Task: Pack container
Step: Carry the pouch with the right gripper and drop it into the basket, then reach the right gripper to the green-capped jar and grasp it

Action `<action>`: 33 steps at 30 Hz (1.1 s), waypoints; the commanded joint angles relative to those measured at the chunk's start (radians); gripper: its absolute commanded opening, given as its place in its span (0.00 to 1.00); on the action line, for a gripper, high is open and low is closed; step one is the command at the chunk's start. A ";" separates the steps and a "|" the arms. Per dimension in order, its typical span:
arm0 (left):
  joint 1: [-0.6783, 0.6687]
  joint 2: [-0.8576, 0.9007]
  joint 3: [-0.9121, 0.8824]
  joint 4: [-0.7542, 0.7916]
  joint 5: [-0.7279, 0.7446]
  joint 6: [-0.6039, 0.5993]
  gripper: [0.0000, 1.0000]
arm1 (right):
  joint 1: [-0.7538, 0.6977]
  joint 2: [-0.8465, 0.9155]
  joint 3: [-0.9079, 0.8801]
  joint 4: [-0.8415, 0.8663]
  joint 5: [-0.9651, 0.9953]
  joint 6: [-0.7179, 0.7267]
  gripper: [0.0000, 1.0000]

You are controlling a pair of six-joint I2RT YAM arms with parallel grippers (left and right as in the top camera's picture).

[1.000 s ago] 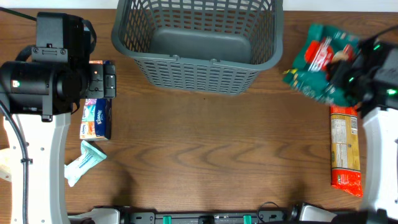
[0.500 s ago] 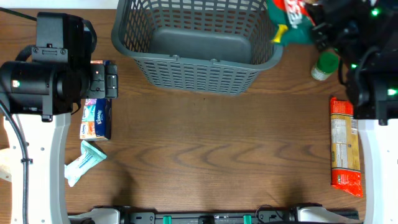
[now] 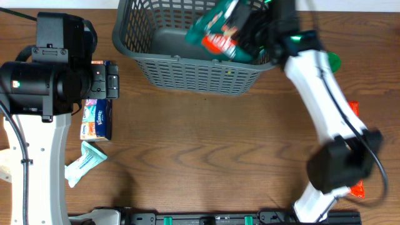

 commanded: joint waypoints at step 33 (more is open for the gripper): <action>0.006 0.005 0.003 -0.007 0.014 -0.001 0.99 | -0.329 -0.155 0.502 -0.474 0.377 0.967 0.80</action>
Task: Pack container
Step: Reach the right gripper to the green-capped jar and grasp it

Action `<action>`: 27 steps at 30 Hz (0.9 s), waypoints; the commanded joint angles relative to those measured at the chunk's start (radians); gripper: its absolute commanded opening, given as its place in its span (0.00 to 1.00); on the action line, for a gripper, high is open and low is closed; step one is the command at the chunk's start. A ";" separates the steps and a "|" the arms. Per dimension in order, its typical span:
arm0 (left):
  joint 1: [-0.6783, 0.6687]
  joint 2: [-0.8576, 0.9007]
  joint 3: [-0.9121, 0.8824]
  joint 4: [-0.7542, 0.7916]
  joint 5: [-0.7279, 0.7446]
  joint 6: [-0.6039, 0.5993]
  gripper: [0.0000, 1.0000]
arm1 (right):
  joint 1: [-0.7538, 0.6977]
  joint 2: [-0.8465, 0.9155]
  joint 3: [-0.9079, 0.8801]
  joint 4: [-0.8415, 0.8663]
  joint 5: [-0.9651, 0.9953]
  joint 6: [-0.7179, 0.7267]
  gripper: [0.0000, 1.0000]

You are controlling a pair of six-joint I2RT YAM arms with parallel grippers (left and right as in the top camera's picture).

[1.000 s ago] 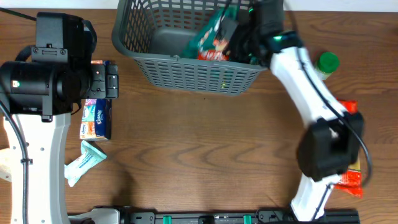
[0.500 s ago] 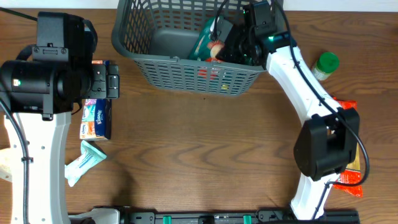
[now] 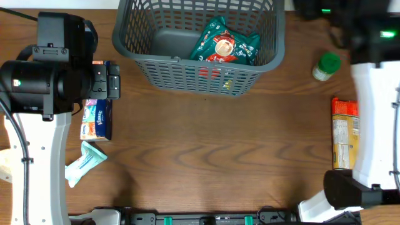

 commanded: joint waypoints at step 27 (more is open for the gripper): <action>0.006 0.000 0.003 -0.002 0.000 -0.002 0.99 | -0.368 0.522 0.010 -0.288 -0.117 0.295 0.99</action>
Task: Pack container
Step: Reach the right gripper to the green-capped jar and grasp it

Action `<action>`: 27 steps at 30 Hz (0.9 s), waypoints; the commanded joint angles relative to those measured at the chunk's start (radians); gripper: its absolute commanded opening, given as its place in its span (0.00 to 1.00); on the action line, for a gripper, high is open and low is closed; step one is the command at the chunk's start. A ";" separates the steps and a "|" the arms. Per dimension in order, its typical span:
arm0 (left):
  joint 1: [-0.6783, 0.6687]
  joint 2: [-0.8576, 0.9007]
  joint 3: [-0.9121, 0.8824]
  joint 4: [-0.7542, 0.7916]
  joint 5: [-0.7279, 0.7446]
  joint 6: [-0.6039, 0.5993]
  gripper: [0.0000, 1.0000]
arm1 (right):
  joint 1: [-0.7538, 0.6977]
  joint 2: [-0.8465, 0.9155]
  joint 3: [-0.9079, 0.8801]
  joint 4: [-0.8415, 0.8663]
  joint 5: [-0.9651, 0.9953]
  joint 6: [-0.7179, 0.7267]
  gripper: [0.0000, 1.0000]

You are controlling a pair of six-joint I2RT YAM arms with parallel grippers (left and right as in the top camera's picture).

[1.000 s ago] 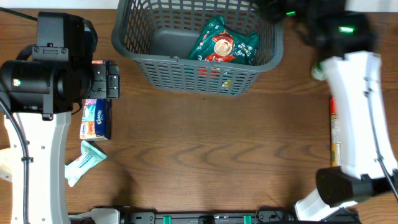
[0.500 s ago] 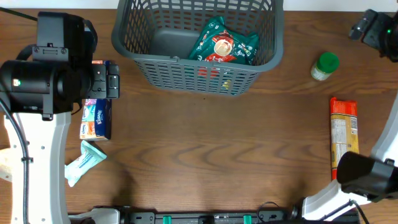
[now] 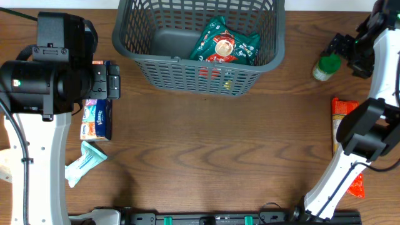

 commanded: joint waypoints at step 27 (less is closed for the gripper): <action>0.006 0.000 0.003 -0.003 0.000 -0.031 0.99 | -0.002 0.036 0.002 0.119 0.009 0.078 0.99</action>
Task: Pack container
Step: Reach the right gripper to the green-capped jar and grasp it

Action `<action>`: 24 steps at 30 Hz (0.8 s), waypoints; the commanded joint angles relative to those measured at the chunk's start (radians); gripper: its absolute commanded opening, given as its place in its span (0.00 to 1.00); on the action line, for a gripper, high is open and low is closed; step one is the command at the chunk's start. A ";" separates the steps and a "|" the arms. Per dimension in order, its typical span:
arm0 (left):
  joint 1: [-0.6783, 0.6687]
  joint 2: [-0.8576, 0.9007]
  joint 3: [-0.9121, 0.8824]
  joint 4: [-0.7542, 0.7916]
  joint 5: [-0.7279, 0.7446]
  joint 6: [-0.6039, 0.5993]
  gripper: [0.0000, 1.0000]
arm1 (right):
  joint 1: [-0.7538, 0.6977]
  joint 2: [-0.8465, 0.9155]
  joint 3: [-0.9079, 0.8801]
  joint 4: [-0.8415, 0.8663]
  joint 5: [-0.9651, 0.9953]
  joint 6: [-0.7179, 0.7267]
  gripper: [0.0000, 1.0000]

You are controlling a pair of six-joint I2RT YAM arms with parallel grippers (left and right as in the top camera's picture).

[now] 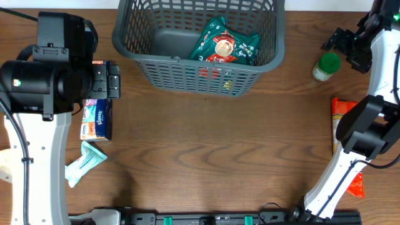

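Note:
The grey basket [197, 74] stands at the far middle of the table with a green snack packet [224, 45] lying inside it. A small bottle with a green lid [326, 66] stands to the right of the basket. My right gripper [344, 51] is open just beyond and to the right of the bottle, its fingers spread, and it holds nothing. At the left, my left gripper [112, 84] hovers over a stack of small boxes; whether its jaws are open or shut is not visible from above.
A Kleenex box [97, 120] and a pale green packet [85, 162] lie at the left, beside the left arm. An orange packet [343, 132] lies at the right, partly hidden by the right arm, with a red-orange item [357, 186] nearer the front edge.
My right gripper has shifted slightly toward the far edge beside the green-lidded bottle, and its fingers look a little wider apart. The bottle, basket, packet and left arm have not moved.
My right gripper first held the green snack packet over the basket. Then the packet lay in the basket and the gripper had gone off to the far right. After that it stood open by the green-lidded bottle, where it remains.

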 commanded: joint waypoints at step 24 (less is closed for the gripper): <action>0.006 0.000 0.003 -0.002 -0.001 -0.022 0.99 | 0.016 0.216 0.003 0.058 0.023 0.031 0.99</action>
